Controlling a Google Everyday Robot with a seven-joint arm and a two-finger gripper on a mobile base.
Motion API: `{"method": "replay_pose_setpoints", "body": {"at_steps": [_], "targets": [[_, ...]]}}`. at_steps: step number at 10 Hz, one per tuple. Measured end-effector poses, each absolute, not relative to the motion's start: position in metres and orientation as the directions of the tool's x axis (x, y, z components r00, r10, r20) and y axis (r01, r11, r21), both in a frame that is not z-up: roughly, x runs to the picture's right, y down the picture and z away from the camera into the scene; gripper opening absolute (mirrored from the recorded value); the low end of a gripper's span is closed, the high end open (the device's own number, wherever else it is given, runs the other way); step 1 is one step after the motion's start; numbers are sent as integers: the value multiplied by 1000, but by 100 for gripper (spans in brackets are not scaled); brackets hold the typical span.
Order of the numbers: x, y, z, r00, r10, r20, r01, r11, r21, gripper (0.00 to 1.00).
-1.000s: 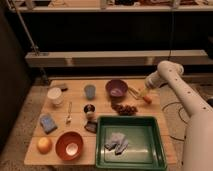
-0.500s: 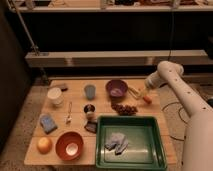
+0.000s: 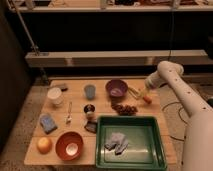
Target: Place banana in table surface
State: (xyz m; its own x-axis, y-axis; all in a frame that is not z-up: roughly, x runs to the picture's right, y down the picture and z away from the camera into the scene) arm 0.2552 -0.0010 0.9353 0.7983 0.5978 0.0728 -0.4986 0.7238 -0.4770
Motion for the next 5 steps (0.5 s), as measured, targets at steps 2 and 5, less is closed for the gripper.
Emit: {"method": "replay_pose_setpoints", "body": {"at_steps": [2,5], "targets": [[254,-4,933,814,577,69,-484,739,-469,80],[213,-18,933,874,478,87,-399,809,-433,80]]}}
